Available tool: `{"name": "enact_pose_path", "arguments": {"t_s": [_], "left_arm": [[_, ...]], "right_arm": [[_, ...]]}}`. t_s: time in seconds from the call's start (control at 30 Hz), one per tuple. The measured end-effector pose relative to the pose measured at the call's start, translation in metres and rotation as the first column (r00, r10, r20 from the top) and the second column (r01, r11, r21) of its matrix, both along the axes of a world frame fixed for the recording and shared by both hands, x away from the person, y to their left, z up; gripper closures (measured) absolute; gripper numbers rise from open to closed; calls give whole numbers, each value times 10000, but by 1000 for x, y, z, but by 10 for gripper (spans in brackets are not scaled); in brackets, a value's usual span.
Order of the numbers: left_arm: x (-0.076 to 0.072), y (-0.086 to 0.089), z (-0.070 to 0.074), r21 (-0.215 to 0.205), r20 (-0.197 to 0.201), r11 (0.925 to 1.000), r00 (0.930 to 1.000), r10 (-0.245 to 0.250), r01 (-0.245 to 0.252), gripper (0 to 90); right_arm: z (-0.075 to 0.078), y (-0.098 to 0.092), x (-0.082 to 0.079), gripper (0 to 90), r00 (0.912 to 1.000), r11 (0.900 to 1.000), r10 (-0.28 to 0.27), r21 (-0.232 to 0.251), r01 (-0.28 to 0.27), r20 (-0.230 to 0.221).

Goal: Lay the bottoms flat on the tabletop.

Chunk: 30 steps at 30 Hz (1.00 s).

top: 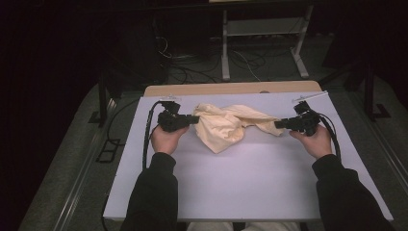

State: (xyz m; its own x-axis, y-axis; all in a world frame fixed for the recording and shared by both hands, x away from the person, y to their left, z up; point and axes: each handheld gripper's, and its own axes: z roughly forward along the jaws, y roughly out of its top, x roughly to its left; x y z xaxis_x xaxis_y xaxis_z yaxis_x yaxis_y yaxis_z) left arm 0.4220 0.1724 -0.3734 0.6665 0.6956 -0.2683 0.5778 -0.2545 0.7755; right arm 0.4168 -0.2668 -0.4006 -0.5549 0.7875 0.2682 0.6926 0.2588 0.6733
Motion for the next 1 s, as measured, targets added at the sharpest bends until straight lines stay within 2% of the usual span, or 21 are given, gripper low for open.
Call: {"name": "enact_pose_path", "arguments": {"t_s": [0.2, 0.37, 0.53, 0.63, 0.73, 0.87, 1.0], "left_arm": [[-2, 4, -2, 129, -37, 9999, 10000, 13, -12, 783], [-6, 11, -8, 80, -178, 9999, 9998, 127, -126, 783], [-12, 19, -16, -142, -329, 9997, 9993, 195, -200, 783], [-15, 22, -22, -260, -347, 9993, 9991, 242, -251, 783], [-17, 24, -26, -89, -452, 9997, 9988, 212, -216, 783], [-18, 31, -23, -50, -406, 9996, 9988, 286, -288, 783], [-18, 35, -14, 174, -272, 9993, 9991, 340, -336, 783]], "right_arm": [[-9, -13, -7, 762, 9997, 9999, -14, 117, 17, -251], [-18, -17, -14, 762, 9990, 9997, 51, 251, -40, -434], [-26, -19, -26, 762, 9980, 9987, 313, 418, -290, -541], [-26, -19, -32, 762, 9973, 9990, 400, 211, -387, -609], [-25, -23, -38, 762, 9964, 9985, 469, 315, -448, -700], [-25, -27, -47, 762, 9950, 9979, 510, 444, -473, -863], [-26, -29, -51, 762, 9925, 9965, 621, 631, -557, -1048]]}}
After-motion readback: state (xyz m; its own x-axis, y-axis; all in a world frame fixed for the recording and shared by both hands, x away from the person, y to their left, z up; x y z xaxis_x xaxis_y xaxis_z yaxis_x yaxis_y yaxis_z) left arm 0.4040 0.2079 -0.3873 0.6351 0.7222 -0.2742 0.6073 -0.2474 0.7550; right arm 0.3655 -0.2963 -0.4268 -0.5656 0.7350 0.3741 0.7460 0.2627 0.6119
